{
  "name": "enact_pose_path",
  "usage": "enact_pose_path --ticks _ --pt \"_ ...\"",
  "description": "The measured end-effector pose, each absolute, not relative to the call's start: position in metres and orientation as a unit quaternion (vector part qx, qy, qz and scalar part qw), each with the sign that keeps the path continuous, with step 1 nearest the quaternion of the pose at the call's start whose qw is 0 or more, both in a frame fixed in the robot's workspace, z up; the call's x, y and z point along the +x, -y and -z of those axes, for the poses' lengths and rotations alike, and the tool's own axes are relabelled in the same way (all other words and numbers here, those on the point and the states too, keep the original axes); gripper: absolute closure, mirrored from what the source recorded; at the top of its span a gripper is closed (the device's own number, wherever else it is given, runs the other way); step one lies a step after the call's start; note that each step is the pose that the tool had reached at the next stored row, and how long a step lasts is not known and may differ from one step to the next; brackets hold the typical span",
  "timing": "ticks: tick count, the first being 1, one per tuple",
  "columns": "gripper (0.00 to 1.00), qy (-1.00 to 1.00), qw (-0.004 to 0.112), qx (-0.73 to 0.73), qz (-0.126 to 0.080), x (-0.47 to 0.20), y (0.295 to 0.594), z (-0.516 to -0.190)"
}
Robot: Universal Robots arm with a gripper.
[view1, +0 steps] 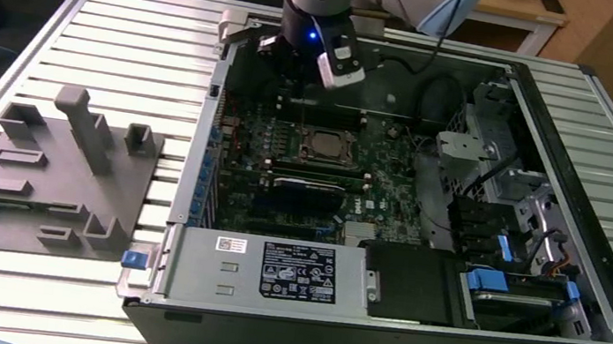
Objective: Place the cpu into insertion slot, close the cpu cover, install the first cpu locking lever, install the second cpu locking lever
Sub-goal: 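Install the first cpu locking lever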
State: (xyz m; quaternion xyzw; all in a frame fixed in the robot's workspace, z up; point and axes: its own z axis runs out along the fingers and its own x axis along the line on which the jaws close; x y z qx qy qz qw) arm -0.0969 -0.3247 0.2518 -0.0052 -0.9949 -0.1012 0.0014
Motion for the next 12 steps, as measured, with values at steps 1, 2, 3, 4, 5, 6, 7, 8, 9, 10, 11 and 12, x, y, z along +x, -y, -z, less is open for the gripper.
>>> enact_pose_path --ticks 1,2,3,4,5,6,7,8,9,10,11,12 --pt "0.89 0.995 0.001 -0.005 0.101 -0.096 0.324 -0.252" --pt "0.89 0.995 0.001 -0.005 0.101 -0.094 0.324 -0.252" --pt "0.89 0.995 0.001 -0.005 0.101 -0.093 0.324 -0.252" --pt "0.89 0.995 0.001 -0.005 0.101 -0.092 0.324 -0.252" --pt "0.89 0.995 0.001 -0.005 0.101 -0.090 0.323 -0.252" --pt "0.89 0.995 0.001 -0.005 0.101 -0.089 0.323 -0.252" --pt "0.89 0.995 0.001 -0.005 0.101 -0.088 0.323 -0.252" --pt "0.89 0.995 0.001 -0.005 0.101 -0.087 0.323 -0.252" --pt "0.89 0.995 0.001 -0.005 0.101 -0.086 0.323 -0.251" --pt "0.89 0.995 0.001 -0.005 0.101 -0.085 0.323 -0.251" --pt "0.89 0.995 0.001 -0.005 0.101 -0.084 0.322 -0.251" --pt "0.89 0.995 0.001 -0.005 0.101 -0.083 0.322 -0.251"
